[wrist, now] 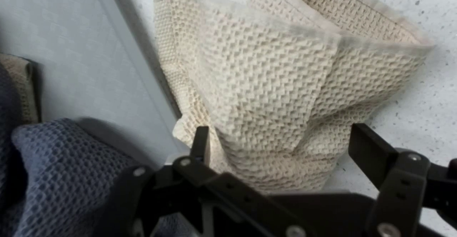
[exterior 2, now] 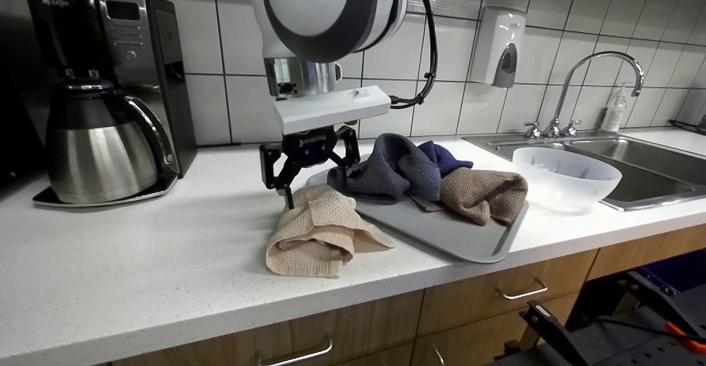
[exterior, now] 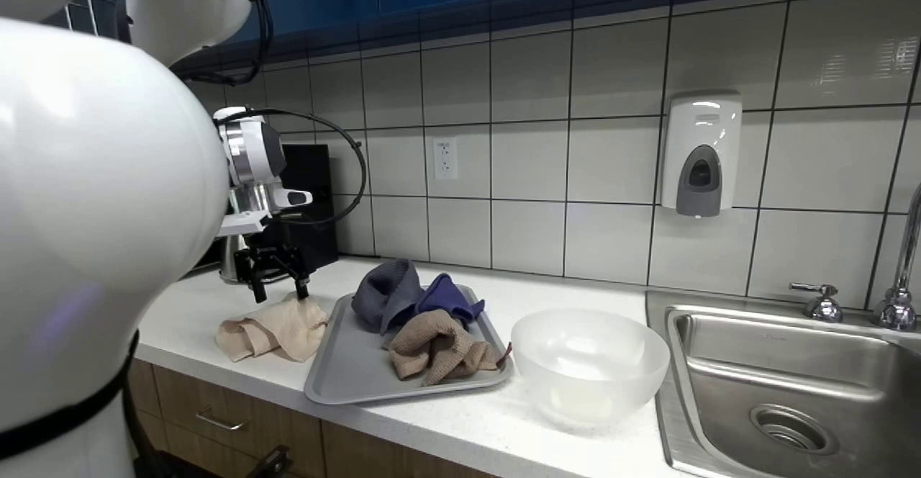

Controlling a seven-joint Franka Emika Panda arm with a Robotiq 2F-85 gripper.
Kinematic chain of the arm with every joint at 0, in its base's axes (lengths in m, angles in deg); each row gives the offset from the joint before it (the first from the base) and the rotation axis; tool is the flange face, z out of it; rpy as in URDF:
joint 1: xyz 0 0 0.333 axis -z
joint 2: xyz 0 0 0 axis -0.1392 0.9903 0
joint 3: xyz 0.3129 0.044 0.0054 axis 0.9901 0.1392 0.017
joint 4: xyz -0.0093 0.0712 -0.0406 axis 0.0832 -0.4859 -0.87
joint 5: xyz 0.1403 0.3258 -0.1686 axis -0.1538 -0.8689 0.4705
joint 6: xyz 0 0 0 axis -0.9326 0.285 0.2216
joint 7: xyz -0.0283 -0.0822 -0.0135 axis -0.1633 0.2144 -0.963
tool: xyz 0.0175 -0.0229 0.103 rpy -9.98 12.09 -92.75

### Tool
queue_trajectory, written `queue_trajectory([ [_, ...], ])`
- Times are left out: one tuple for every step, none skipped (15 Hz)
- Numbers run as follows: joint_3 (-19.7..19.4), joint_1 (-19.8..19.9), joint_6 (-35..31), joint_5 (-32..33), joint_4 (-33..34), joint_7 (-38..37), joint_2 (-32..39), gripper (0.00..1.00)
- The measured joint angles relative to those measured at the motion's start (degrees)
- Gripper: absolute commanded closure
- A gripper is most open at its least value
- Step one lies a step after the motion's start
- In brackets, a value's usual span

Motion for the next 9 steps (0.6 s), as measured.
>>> queue_trajectory([
  [0.0, 0.0, 0.0, 0.0, 0.0, 0.0, 0.0, 0.0],
  [0.0, 0.0, 0.0, 0.0, 0.0, 0.0, 0.1, 0.0],
  [-0.1, 0.0, -0.1, 0.0, 0.0, 0.0, 0.2, 0.0],
  [-0.1, 0.0, -0.3, 0.0, -0.1, 0.0, 0.2, 0.0],
  [-0.3, 0.0, -0.9, 0.0, -0.1, -0.1, 0.2, 0.0],
  [-0.5, -0.1, -1.5, 0.0, -0.2, -0.3, 0.3, 0.0],
  [-0.6, -0.1, -2.1, 0.0, -0.3, -0.5, 0.3, 0.0],
  [-0.8, -0.1, -2.8, 0.0, -0.3, -0.7, 0.4, 0.0],
  [-1.1, -0.2, -3.6, 0.1, -0.4, -1.1, 0.4, 0.0],
])
